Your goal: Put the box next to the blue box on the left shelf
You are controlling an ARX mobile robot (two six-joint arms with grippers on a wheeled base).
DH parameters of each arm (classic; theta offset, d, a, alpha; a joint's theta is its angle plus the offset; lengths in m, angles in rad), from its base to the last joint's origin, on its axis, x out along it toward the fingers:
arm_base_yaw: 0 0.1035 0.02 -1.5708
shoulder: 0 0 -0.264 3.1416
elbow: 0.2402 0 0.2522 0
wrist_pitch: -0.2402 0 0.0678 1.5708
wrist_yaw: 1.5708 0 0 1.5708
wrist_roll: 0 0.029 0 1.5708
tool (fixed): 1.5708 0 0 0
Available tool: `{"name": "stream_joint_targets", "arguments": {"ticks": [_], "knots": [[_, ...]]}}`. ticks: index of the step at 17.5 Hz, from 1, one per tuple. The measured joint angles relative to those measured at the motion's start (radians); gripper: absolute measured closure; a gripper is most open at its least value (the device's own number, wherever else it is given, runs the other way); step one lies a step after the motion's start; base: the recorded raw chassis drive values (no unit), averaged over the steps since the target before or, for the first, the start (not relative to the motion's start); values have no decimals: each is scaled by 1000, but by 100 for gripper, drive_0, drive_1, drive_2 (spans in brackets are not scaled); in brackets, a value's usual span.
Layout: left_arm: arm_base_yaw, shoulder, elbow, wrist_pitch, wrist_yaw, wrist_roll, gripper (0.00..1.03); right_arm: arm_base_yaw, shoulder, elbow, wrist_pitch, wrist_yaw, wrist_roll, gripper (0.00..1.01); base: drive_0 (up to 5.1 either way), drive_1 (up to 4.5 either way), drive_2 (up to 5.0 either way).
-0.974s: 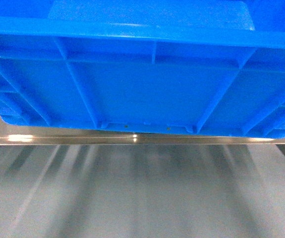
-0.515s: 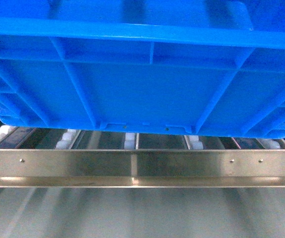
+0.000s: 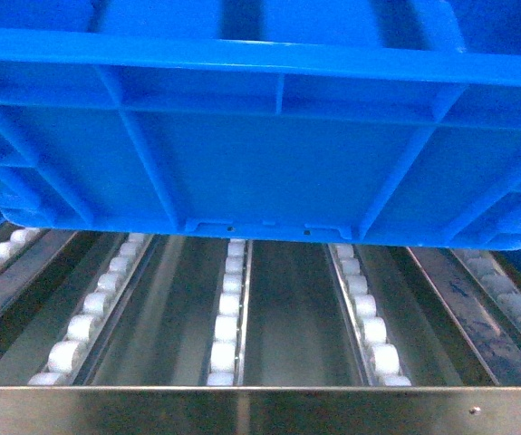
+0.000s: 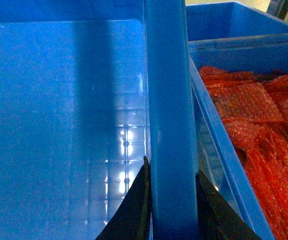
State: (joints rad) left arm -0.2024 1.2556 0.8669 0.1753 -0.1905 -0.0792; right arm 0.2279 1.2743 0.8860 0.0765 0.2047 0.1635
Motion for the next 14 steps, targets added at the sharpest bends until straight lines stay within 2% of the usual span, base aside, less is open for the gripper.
{"name": "stream_joint_targets", "arguments": {"ticks": [14], "knots": [[0, 3, 0, -3, -1, 0, 87, 0, 2, 0, -5, 0, 0, 85, 0, 0, 0]]}}
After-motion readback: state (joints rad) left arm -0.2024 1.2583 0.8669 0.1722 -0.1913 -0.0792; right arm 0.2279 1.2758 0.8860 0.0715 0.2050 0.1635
